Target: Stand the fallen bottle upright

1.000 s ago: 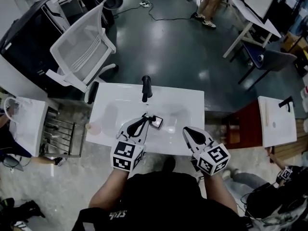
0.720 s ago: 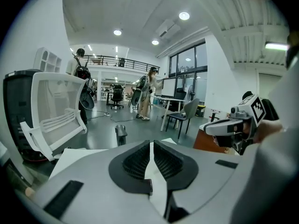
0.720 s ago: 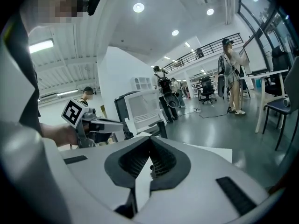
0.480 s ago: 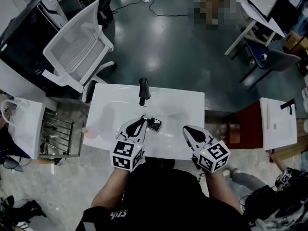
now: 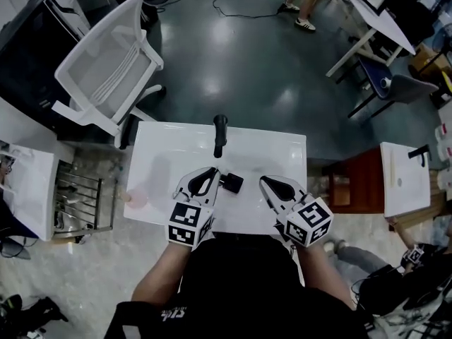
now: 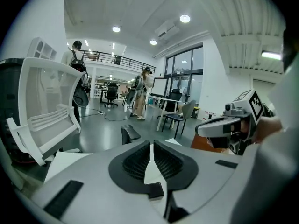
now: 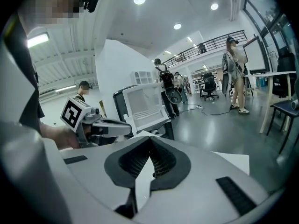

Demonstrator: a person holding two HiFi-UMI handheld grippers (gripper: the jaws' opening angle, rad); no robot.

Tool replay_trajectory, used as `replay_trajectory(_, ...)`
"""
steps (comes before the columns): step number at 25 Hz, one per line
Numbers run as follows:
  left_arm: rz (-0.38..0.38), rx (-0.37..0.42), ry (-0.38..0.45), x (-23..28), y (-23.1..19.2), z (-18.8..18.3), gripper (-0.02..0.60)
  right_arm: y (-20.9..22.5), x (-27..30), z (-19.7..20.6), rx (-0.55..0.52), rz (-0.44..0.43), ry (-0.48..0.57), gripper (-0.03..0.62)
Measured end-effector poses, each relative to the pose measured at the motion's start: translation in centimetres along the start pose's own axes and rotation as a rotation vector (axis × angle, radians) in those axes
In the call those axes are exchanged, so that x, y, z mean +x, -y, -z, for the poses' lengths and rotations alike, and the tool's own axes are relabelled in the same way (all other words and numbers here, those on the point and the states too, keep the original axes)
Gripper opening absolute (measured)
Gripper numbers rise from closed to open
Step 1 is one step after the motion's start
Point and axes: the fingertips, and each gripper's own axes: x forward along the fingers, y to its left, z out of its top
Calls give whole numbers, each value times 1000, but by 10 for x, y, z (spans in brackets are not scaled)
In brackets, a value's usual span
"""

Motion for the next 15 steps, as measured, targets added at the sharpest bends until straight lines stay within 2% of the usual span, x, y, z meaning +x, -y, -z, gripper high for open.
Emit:
replay_trajectory(6, 28, -40, -44, 4, -11, 27, 38, 3, 11, 23, 43, 30, -59, 15)
replay_trajectory(15, 66, -82, -97, 36, 2, 63, 38, 14, 18, 49, 53, 9, -133, 14)
